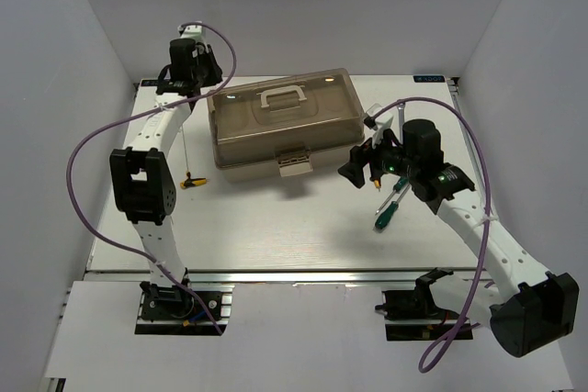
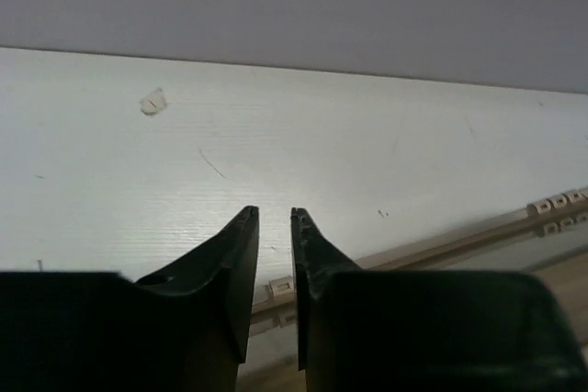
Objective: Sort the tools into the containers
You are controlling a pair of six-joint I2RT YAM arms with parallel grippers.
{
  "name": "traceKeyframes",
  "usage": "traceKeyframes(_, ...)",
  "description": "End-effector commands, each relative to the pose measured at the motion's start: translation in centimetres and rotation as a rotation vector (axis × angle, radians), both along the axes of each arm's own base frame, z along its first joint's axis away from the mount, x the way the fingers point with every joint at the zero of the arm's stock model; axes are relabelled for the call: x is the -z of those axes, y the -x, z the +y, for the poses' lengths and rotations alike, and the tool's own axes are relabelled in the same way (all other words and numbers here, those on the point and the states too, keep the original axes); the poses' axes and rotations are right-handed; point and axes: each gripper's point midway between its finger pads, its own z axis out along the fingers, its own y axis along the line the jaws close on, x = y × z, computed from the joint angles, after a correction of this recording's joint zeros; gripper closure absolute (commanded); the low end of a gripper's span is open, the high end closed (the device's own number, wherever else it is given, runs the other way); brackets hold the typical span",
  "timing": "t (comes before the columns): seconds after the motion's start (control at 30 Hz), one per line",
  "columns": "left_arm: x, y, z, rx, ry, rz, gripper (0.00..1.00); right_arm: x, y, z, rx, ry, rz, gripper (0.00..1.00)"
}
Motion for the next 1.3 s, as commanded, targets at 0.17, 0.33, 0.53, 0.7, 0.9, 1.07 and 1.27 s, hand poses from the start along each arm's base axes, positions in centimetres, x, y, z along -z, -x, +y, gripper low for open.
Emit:
traceKeyframes(0.17,4.7,6.2,-5.2,0.287,0.142,0.178,0.76,-1.5,-0.7,-0.6,0.045,-0.014,-0.074,0.15)
traceKeyframes(0.33,6.1,11.6,-6.8,0.384,0.193,0.212,0.78,-0.7,-1.1,-1.3,0.108,-0.01,-0.038,0.16)
traceKeyframes(0.53,4.9,18.9,-8.6,0.431,0.21,0.187,0.78,1.9,-2.2,-3.5,0.279,0.004,0.042,0.17)
traceKeyframes(0.7,4.7,23.8,-9.5,0.422,0.258,0.178,0.77,3.5,-3.3,-4.9,0.386,0.019,0.074,0.17)
traceKeyframes(0.9,2.7,25.2,-9.9,0.4,0.302,0.132,0.76,4.2,-5.1,-5.0,0.42,-0.011,0.144,0.17)
traceKeyframes(1.07,-2.6,22.9,-6.2,0.168,0.251,0.016,0.69,3.6,-6.7,-4.6,0.413,-0.069,0.196,0.18)
traceKeyframes(1.27,-9.8,20.2,-7.2,0.188,0.292,-0.096,0.46,4.2,-8.3,-4.9,0.437,-0.172,0.325,0.19)
